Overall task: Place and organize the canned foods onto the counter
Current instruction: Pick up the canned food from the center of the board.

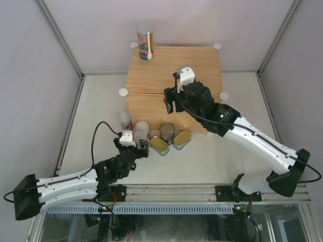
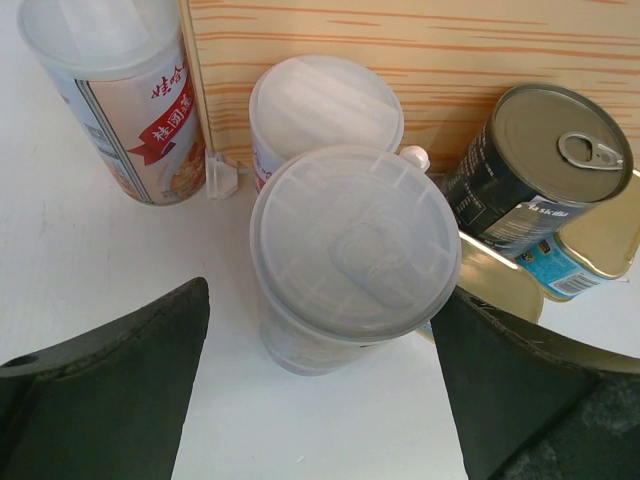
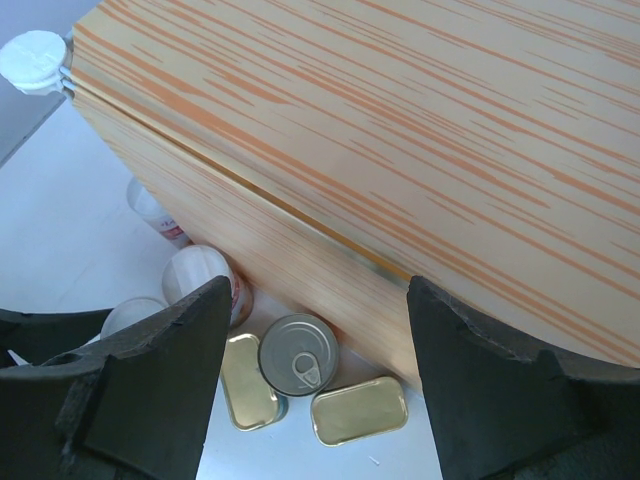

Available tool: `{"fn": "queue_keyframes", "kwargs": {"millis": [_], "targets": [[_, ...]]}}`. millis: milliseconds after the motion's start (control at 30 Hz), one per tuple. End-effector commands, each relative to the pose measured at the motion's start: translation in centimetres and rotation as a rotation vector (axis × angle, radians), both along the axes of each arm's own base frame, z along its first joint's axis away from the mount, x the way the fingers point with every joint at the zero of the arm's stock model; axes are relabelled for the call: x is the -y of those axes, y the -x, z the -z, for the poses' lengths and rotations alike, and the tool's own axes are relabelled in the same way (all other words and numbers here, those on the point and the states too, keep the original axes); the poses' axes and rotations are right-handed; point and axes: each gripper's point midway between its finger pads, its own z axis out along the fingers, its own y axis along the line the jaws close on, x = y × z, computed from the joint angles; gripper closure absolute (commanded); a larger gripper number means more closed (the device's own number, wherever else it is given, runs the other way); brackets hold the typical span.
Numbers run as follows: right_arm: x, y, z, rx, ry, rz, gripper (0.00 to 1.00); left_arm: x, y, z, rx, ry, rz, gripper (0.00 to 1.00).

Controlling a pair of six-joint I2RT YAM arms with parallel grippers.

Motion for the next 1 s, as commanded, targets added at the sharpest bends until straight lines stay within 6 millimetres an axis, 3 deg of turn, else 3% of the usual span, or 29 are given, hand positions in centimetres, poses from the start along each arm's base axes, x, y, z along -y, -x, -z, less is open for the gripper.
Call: {"fn": "queue_keyframes", "kwargs": {"millis": [0, 600, 800, 967], "targets": [[-0.39, -0.42, -2.17, 0.042, -0.027, -0.016, 0.29, -0.15, -0.45, -0.44, 0.044, 0.023, -0.032, 0.07], [-0.08, -0.05, -1.89, 0.032, -0.026, -0.018, 0.3, 0.56, -1.15, -0.09, 0.068, 0.031, -0.051, 0.09], [-0.02, 0.19, -2.15, 0.038, -0.026, -0.017, 0.3, 0.24, -1.16, -0.18, 0.077, 0.05, -0.067, 0.16], [-0.1, 0.44, -2.26, 0.04, -0.024, -0.02, 0.3, 0.4, -1.13, -0.32, 0.087, 0.058, -0.052, 0.29]]}}
